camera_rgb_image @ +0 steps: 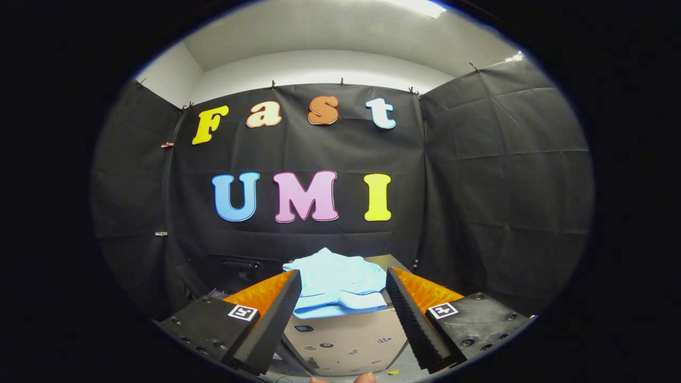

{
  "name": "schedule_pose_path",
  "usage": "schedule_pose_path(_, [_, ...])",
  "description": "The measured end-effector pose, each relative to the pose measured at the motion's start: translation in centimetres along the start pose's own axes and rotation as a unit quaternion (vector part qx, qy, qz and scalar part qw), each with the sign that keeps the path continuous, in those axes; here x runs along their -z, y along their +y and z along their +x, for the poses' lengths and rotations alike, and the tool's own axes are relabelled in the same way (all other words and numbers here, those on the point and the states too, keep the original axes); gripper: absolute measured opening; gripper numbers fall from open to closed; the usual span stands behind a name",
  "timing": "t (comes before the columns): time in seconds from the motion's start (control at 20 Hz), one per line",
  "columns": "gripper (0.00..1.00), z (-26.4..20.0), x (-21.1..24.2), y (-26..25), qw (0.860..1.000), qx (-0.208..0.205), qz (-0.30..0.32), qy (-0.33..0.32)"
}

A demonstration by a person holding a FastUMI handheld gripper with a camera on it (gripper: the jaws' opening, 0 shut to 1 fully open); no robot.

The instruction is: Put the clothes into the washing machine and then close the washing machine lid.

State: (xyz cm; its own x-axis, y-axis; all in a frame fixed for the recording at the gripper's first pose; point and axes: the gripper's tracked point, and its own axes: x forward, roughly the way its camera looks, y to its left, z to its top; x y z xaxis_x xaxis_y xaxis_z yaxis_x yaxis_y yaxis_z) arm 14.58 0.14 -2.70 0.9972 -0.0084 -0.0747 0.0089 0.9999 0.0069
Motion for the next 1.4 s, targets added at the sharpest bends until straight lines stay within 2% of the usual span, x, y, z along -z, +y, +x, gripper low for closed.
schedule_pose_path(0.35, [1.0,8.1,0.1,0.6,1.0,-0.007,-0.011,0.016])
schedule_pose_path(0.7, [1.0,17.2,4.0,2.8,0.993,-0.027,-0.037,0.112])
schedule_pose_path(0.75, [1.0,18.6,4.9,3.2,0.99,-0.031,-0.046,0.132])
schedule_pose_path(0.9, [0.98,22.8,8.4,2.3,0.978,-0.008,-0.074,0.193])
schedule_pose_path(1.0, [0.99,24.6,11.6,1.3,0.965,0.007,-0.074,0.252])
schedule_pose_path(1.1, [0.99,25.4,14.6,-0.7,0.95,0.039,-0.071,0.301])
schedule_pose_path(1.25, [0.99,25.7,16.6,-3.3,0.939,0.084,-0.061,0.327])
schedule_pose_path(1.35, [0.99,25.9,18.6,-3.2,0.928,0.08,-0.043,0.362])
schedule_pose_path(1.4, [0.99,25.9,18.8,-2.8,0.928,0.072,-0.016,0.364])
